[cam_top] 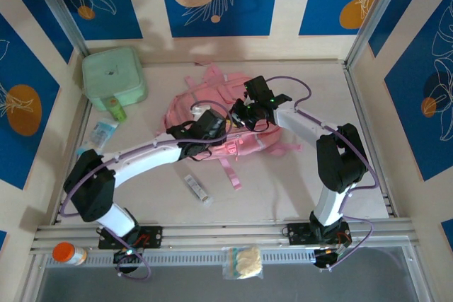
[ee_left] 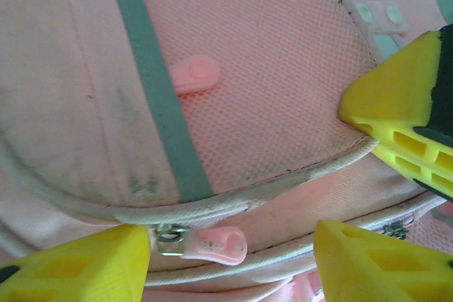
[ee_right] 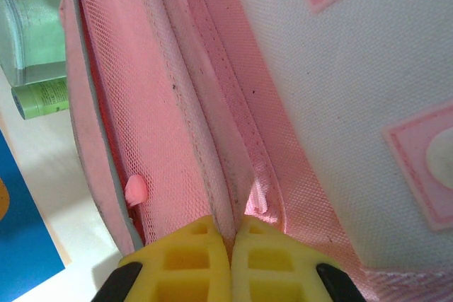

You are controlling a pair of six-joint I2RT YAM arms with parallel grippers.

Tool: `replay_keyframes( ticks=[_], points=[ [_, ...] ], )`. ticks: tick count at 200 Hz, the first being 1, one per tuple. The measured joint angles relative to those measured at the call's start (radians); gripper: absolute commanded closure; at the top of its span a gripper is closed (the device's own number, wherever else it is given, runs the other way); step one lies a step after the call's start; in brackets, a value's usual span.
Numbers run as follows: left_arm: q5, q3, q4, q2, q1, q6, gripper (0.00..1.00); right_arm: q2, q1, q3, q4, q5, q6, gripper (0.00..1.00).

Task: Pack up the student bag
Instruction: Unzip the student bag at the top-center of the table.

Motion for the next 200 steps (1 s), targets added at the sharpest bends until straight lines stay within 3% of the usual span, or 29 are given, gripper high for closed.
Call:
replay_keyframes(
  ticks=[37, 126, 200],
  points=[
    [0.006, 0.000, 0.011, 0.018, 0.005, -0.042, 0.54, 0.000, -0.001, 0.000, -0.003, 0.000, 0.000, 1.00],
    [-0.013, -0.035, 0.061, 0.037, 0.010, -0.228, 0.48, 0.000, -0.001, 0.003, -0.006, 0.003, 0.000, 1.00],
    [-0.046, 0.002, 0.027, 0.068, 0.006, -0.301, 0.74, 0.000, 0.000, 0.005, -0.002, 0.008, 0.000, 1.00]
  ],
)
